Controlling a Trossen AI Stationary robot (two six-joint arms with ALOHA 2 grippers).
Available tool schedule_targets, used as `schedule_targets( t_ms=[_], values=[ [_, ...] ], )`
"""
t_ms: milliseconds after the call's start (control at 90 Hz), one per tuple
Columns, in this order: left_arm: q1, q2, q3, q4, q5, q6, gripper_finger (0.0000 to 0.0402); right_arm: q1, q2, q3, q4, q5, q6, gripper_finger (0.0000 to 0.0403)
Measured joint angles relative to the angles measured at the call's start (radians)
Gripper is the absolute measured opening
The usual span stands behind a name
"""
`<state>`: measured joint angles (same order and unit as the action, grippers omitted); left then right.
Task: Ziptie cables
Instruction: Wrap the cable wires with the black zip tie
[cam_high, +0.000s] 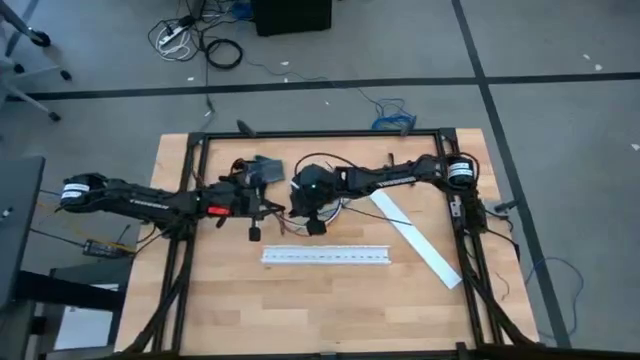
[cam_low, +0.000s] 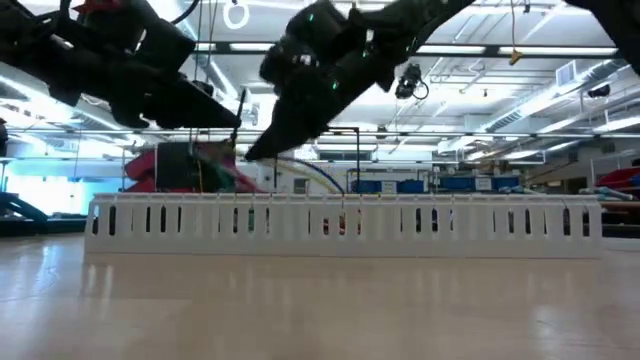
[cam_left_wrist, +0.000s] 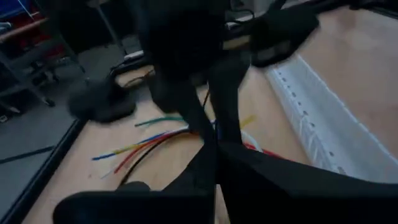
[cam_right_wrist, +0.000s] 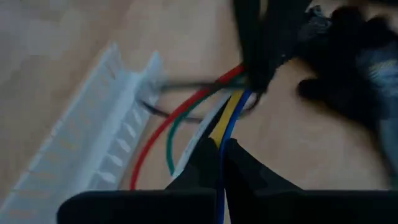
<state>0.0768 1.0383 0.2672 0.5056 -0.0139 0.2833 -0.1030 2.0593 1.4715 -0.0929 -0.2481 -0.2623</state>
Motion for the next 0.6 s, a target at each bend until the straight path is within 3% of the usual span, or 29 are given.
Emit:
schedule_targets(
  t_ms=[600],
  values=[
    [0.000,0.069,0.000,-0.001,-0.040,-0.037,0.0000,0.001,0.016,0.000,0.059,-0.035,0.023,0.0006]
  ],
)
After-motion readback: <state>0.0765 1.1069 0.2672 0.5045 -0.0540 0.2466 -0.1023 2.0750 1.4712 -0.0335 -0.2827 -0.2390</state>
